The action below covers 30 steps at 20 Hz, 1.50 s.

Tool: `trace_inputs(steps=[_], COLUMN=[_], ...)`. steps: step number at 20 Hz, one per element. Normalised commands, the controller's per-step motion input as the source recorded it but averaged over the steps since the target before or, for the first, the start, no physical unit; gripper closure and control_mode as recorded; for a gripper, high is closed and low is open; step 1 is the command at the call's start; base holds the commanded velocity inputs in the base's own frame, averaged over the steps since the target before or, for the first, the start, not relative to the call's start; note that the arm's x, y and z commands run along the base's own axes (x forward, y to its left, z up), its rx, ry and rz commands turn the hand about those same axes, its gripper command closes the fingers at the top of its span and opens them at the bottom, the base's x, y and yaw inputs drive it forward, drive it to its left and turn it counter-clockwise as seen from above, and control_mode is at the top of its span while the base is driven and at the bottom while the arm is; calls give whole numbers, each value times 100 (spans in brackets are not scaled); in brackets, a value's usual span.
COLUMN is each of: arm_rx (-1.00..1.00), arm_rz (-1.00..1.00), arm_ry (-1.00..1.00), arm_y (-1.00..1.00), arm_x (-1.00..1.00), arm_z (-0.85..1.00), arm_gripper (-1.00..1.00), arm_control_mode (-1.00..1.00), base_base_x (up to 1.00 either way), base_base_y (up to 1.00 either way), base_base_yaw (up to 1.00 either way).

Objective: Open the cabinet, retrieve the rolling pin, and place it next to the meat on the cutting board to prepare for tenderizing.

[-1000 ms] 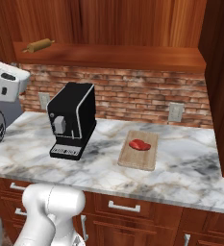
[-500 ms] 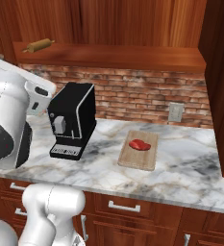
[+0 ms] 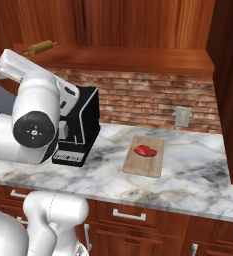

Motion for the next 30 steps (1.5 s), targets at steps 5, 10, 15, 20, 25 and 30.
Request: trace_inputs(steps=[5, 10, 15, 20, 25, 30], arm_rx=[3, 1, 0, 0, 0, 0], arm_rz=[11, 13, 14, 15, 14, 19], arm_ry=[17, 18, 9, 6, 7, 1], arm_y=[-3, 3, 45, 61, 61, 73], arm_x=[98, 94, 66, 51, 44, -1], arm_z=[-10, -11, -17, -20, -16, -16], arm_gripper=[-100, -100, -100, -100, -100, -100], arm_control_mode=[-100, -100, -100, -100, -100, -100], base_base_x=[0, 0, 0, 0, 0, 0], base_base_y=[0, 0, 0, 0, 0, 0], base_base_yaw=[0, 0, 0, 0, 0, 0])
